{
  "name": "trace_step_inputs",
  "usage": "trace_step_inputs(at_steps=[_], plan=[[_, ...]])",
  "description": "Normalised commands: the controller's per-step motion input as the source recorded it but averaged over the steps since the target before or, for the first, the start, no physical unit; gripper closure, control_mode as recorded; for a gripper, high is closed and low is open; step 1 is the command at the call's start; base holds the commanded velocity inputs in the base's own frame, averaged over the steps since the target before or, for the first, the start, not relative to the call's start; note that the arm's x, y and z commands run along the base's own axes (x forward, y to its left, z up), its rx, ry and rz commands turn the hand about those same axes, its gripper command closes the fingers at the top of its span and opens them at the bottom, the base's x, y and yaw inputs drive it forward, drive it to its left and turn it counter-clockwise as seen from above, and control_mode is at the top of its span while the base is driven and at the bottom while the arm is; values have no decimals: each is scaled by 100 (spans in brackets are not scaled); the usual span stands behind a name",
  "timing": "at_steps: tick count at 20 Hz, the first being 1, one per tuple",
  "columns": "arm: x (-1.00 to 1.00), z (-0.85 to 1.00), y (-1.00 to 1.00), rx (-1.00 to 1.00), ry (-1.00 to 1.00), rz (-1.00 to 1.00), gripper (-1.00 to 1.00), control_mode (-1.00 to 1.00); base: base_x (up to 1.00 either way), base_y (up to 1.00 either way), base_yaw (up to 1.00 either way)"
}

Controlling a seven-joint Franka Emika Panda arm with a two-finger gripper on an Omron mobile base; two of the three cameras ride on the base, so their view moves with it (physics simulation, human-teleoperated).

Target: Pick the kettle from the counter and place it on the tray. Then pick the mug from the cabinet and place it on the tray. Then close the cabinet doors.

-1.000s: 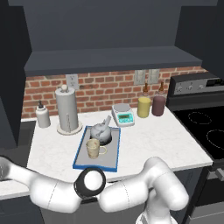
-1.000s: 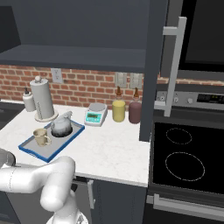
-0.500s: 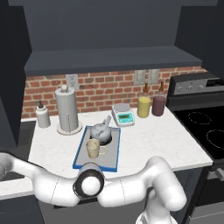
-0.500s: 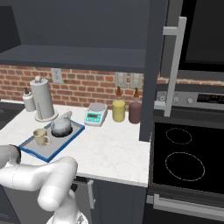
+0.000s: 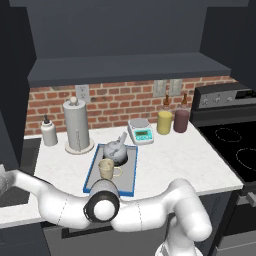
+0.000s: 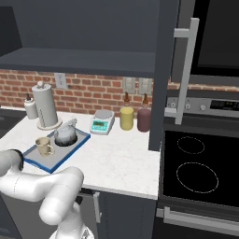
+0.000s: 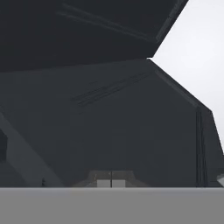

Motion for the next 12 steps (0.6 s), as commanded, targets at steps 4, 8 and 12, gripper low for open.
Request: trace_step_inputs(at_steps=[4, 8, 12], plan=[[-12, 25, -64, 16, 0, -2, 100, -100, 0, 0, 0], [-18, 6, -88, 9, 0, -1, 100, -100, 0, 0, 0], [-12, 11, -97, 2, 7, 0, 100, -100, 0, 0, 0]])
